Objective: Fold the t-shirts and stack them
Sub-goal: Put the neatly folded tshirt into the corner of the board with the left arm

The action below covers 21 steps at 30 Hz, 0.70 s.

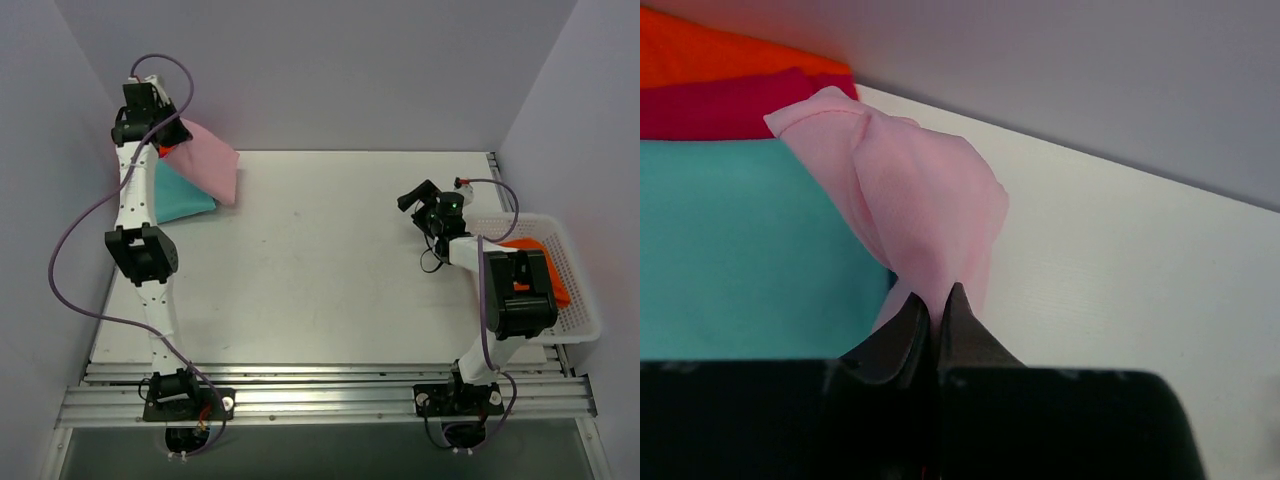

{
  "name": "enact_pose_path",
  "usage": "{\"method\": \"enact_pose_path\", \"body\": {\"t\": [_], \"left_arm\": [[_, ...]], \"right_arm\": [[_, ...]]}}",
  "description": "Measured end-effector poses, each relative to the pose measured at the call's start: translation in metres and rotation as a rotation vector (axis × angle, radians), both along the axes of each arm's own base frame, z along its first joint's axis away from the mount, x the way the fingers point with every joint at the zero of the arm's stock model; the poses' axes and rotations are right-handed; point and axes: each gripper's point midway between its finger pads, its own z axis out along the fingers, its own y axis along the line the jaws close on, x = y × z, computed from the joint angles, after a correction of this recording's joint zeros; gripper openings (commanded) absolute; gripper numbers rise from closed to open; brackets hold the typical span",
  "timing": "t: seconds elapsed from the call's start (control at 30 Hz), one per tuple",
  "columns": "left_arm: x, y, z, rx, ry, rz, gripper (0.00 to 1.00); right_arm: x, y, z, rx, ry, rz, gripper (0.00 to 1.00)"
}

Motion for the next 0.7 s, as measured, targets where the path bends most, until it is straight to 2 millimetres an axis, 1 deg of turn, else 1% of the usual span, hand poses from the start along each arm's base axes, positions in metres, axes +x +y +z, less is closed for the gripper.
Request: {"method": "enact_pose_path", "body": {"t": [0.1,0.17,0.23,0.33,0.47,0.63,0.7], "left_arm": [[-0.002,0.041,-0.002,0.001,0.007,0.070,0.02],[-0.004,0.063,-0.003,0.001,0.013,0.112,0.02],[-0.007,0.079,-0.008,-0.008,0.026,0.144,0.02],[-0.011,0.096,-0.019,-0.023,0.055,0.187,0.02],[-0.015,0.114,-0.042,-0.021,0.104,0.234,0.02],[-0.022,0.138,-0.078,-0.024,0.168,0.305,0.02],[-0.026,0.147,-0.089,-0.033,0.190,0.327,0.02]], "right_arm": [[0.002,0.001,0.000,0.007,-0.010,0.004,1.00],[0.003,0.002,-0.005,0.011,-0.002,0.007,1.00],[0.002,0.004,-0.013,0.012,0.014,0.012,1.00],[0.001,0.005,-0.026,0.014,0.043,0.019,1.00],[0.000,0.007,-0.034,0.017,0.060,0.027,1.00],[0.002,0.008,-0.032,0.020,0.056,0.031,1.00],[0.003,0.008,-0.031,0.020,0.052,0.032,1.00]]}}
